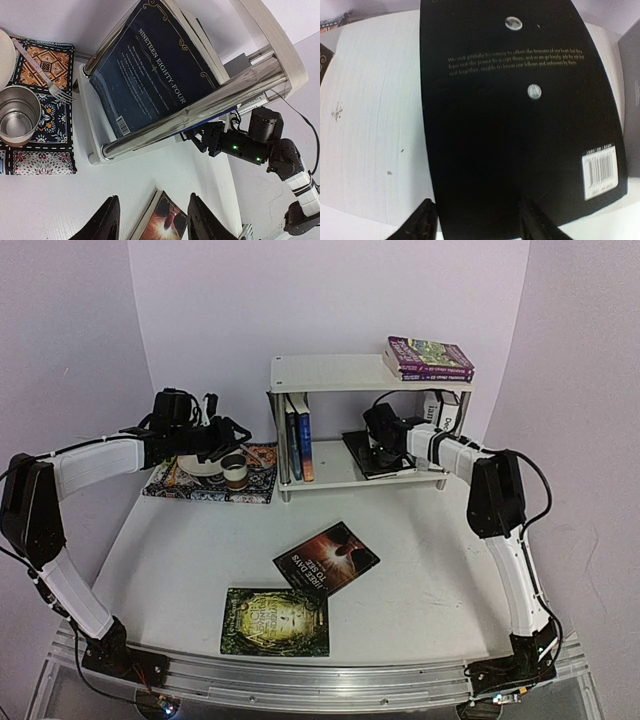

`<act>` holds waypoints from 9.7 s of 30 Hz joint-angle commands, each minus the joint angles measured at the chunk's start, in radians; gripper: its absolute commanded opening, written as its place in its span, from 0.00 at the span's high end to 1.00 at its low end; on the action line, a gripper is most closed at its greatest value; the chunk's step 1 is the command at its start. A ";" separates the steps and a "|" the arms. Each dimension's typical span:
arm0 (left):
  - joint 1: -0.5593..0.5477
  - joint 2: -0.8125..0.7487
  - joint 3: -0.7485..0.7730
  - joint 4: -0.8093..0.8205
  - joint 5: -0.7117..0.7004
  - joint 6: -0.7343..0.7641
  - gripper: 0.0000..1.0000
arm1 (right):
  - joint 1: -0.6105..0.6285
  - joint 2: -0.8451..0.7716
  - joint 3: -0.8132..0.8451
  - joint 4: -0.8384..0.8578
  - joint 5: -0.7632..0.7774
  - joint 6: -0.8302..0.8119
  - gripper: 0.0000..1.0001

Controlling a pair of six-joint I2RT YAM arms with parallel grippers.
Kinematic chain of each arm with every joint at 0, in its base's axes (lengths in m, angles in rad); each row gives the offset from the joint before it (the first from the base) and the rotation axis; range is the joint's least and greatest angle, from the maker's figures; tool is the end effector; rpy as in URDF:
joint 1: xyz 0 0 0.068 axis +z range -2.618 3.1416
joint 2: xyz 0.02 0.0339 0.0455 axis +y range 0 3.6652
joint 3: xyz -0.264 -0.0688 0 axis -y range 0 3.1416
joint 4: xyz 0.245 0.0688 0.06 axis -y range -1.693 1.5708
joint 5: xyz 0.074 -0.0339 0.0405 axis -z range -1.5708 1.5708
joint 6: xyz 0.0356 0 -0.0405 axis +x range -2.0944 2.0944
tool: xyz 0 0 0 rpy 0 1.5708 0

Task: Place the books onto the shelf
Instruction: Adjust the book on the shelf, then pick up the book from the shelf, then pass from the right arm to the left, then pass from the left arm to the right, then pass from the right arm to the left, then pass from the left arm to the right

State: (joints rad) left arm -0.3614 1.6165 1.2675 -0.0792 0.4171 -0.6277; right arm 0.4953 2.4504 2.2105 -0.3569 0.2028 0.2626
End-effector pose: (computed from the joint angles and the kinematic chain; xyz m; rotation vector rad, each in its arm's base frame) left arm 0.3501 -0.1478 0.3056 0.0044 2.1179 -1.0312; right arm 0.5011 0.2626 0.2207 -0.1351 2.1576 0.2188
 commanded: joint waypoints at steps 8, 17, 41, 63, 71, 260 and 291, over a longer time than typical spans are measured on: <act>-0.035 0.004 0.008 0.011 -0.004 0.031 0.51 | 0.103 -0.247 -0.487 0.036 -0.062 0.148 1.00; -0.121 0.033 -0.005 0.050 -0.109 0.225 0.40 | 0.116 -0.522 -0.650 0.071 -0.076 0.107 1.00; -0.126 -0.006 -0.034 0.116 -0.140 0.154 0.30 | 0.028 -0.502 -1.070 1.029 -0.077 0.931 0.02; -0.130 -0.089 -0.083 0.116 -0.109 0.097 0.29 | 0.025 -0.489 -1.210 1.347 -0.140 1.066 0.97; -0.232 -0.194 -0.160 0.116 -0.066 -0.088 0.29 | 0.124 -0.755 -1.320 1.170 -0.103 0.727 1.00; -0.718 -0.436 -0.328 0.526 -0.146 -0.163 0.95 | 0.107 -1.195 -0.951 1.087 -0.975 0.728 1.00; -0.886 0.327 0.009 0.908 -1.328 0.728 1.00 | 0.104 -1.153 -0.952 0.202 -0.431 0.387 0.02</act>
State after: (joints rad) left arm -1.2457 1.8935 1.1423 0.4915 -0.7200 -0.0463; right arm 0.5999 1.2732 1.1751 -0.1543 -0.2276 0.5781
